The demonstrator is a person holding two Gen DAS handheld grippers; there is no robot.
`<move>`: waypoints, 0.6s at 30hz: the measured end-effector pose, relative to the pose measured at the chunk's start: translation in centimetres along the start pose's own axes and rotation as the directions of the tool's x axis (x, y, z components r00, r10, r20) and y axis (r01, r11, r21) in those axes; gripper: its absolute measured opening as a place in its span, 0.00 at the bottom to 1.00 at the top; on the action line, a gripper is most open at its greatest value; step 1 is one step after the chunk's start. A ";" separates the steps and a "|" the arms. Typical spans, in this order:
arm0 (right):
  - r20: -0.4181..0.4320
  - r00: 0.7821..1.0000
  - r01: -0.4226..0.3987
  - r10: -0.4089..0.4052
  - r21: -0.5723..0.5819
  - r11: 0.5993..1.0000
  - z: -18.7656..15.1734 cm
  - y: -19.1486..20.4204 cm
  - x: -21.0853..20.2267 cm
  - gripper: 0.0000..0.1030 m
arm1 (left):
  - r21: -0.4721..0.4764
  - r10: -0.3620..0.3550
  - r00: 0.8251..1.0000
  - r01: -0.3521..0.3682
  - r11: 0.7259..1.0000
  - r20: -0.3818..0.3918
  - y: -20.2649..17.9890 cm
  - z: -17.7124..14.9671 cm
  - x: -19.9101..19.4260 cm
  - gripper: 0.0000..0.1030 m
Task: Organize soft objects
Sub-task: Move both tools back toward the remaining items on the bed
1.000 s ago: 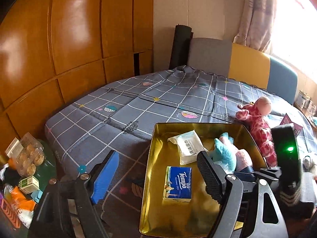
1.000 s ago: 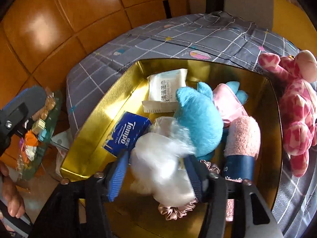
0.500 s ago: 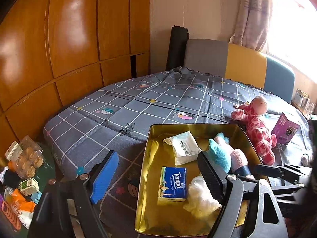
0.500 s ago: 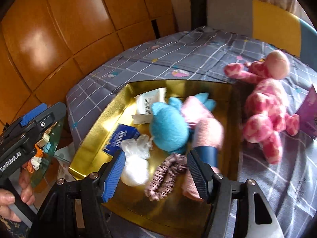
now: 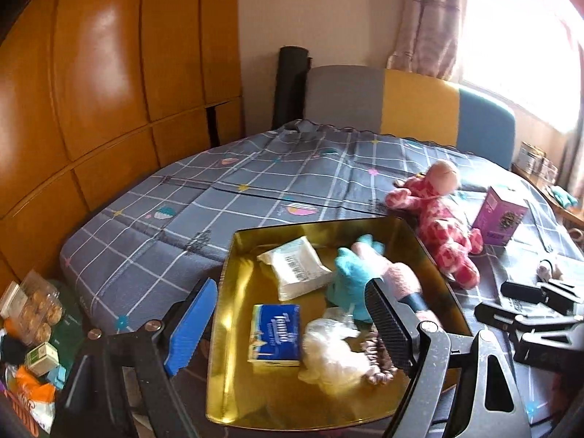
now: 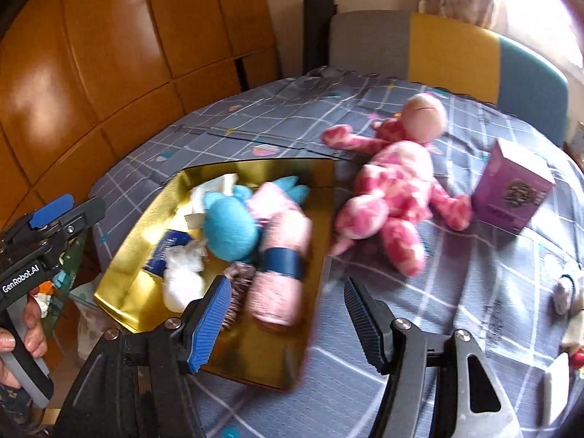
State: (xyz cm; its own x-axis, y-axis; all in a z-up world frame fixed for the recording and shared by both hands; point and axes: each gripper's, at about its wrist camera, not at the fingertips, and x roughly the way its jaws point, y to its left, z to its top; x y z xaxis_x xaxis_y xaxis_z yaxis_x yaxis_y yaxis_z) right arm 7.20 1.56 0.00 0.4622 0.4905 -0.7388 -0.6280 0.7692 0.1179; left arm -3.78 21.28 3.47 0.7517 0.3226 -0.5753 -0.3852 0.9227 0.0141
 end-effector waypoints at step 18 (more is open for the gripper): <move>0.001 0.937 0.342 -0.350 0.210 0.916 -3.8 -16.7 -8.0 0.63 | 0.198 -0.152 0.988 0.153 0.968 -0.020 -10.2 1.4 0.5 0.84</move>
State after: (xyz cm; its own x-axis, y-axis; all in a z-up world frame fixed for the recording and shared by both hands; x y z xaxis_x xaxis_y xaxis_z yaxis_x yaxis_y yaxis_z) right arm 11.61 -16.71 1.43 0.6536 0.1909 -0.7323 -0.2857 0.9583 -0.0052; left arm 1.27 12.30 4.17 0.7906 0.1738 -0.5872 -0.1515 0.9846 0.0875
